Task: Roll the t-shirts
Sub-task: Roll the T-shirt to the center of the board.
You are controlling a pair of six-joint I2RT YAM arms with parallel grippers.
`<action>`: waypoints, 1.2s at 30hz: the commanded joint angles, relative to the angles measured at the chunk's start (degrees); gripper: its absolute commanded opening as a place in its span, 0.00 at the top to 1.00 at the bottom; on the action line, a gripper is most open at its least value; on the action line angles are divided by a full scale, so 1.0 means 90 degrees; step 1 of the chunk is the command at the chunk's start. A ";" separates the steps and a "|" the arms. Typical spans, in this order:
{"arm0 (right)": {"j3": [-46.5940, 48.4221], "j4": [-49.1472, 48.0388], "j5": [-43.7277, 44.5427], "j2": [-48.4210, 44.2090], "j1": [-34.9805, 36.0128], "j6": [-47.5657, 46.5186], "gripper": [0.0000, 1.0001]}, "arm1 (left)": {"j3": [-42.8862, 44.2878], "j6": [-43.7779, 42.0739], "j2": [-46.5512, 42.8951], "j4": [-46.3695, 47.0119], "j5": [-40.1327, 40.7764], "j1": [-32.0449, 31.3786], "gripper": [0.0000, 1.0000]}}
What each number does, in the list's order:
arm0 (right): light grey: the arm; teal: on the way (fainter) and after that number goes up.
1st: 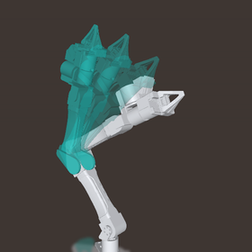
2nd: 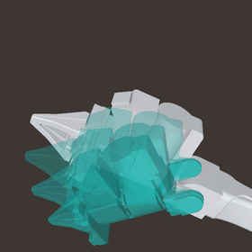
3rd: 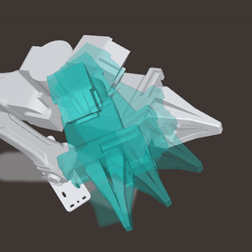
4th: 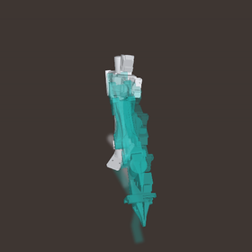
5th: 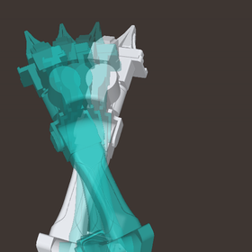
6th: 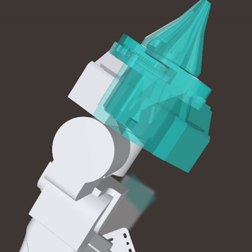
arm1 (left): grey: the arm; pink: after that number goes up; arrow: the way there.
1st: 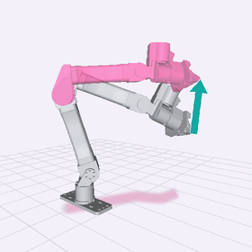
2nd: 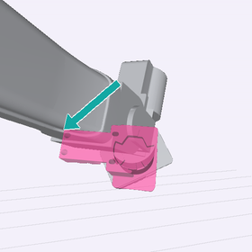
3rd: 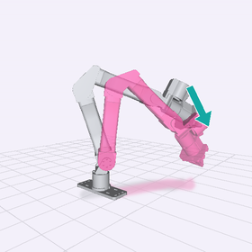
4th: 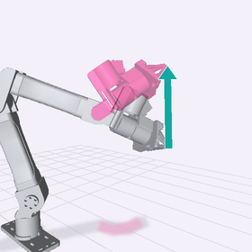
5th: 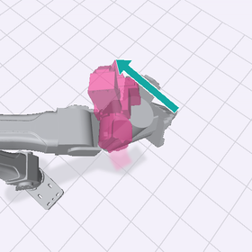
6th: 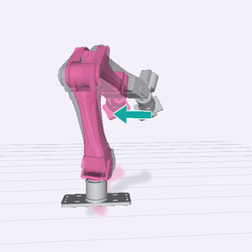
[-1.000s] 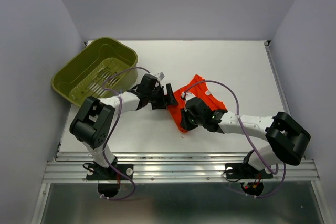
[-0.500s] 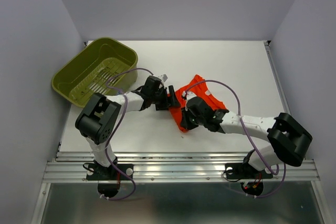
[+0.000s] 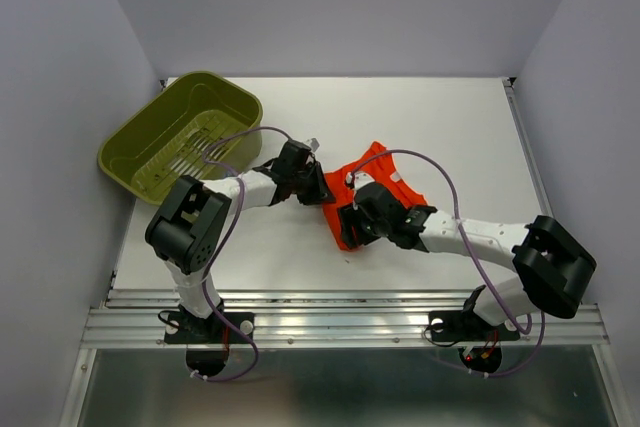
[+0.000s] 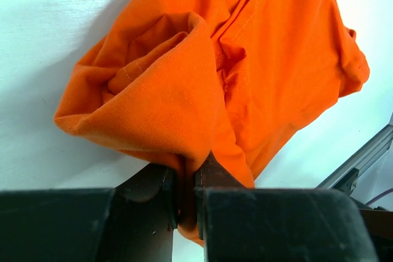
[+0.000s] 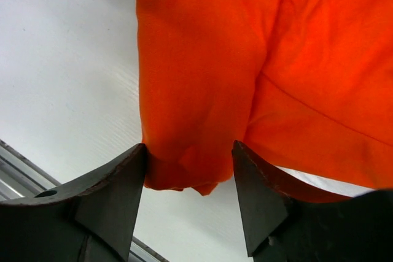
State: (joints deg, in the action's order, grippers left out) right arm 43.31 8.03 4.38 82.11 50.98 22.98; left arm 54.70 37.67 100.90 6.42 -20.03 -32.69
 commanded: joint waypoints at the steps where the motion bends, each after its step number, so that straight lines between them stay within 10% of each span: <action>1: 0.0490 0.0337 0.0635 -0.0256 0.0117 -0.0385 0.35 | 0.0397 0.0140 -0.0069 -0.0400 0.0195 -0.0011 1.00; 27: 0.1496 0.0826 0.3077 0.1521 0.1825 -0.0620 0.34 | 0.0485 0.0160 -0.0147 -0.0703 0.0438 -0.0020 1.00; 31: 0.1555 0.0865 0.3321 0.1873 0.1826 -0.0328 0.41 | 0.0475 0.0160 -0.0176 -0.0829 0.0439 -0.0020 1.00; 36: 0.1575 0.0865 0.3595 0.1942 0.1826 -0.0161 0.78 | 0.0417 0.0102 -0.0283 -0.0850 0.0517 -0.0020 1.00</action>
State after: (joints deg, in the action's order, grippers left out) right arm 55.77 16.12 33.65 99.04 66.83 18.92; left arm 57.04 39.31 101.10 -0.08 -16.73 -32.69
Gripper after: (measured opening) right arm 0.309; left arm 0.201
